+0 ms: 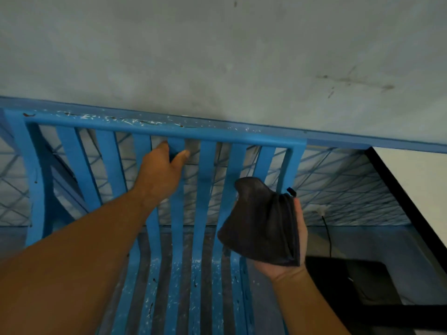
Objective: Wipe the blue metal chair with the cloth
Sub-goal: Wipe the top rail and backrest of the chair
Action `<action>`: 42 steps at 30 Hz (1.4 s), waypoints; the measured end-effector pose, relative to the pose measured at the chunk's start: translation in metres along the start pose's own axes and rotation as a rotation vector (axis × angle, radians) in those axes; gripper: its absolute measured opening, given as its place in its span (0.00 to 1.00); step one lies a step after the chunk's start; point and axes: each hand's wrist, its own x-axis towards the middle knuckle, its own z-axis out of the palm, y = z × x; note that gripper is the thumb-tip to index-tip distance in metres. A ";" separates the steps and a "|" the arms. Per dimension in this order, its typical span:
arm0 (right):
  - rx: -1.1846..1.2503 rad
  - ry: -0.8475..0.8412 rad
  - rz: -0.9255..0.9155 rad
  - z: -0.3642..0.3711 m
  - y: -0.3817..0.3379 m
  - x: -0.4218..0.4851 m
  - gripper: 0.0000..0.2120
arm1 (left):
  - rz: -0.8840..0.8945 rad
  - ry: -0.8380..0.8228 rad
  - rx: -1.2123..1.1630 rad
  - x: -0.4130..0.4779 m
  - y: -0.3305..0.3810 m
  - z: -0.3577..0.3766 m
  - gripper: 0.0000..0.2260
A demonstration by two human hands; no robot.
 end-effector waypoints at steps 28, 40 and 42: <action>-2.174 -0.401 -0.229 0.128 -0.096 0.101 0.25 | -0.025 -0.006 -0.074 0.004 -0.007 0.005 0.12; -2.632 -0.650 -0.895 0.115 -0.076 0.125 0.34 | -0.024 0.027 0.016 -0.018 -0.008 -0.009 0.10; -2.517 -0.689 -1.057 0.110 -0.073 0.124 0.30 | -0.023 0.088 0.061 -0.031 -0.018 -0.024 0.12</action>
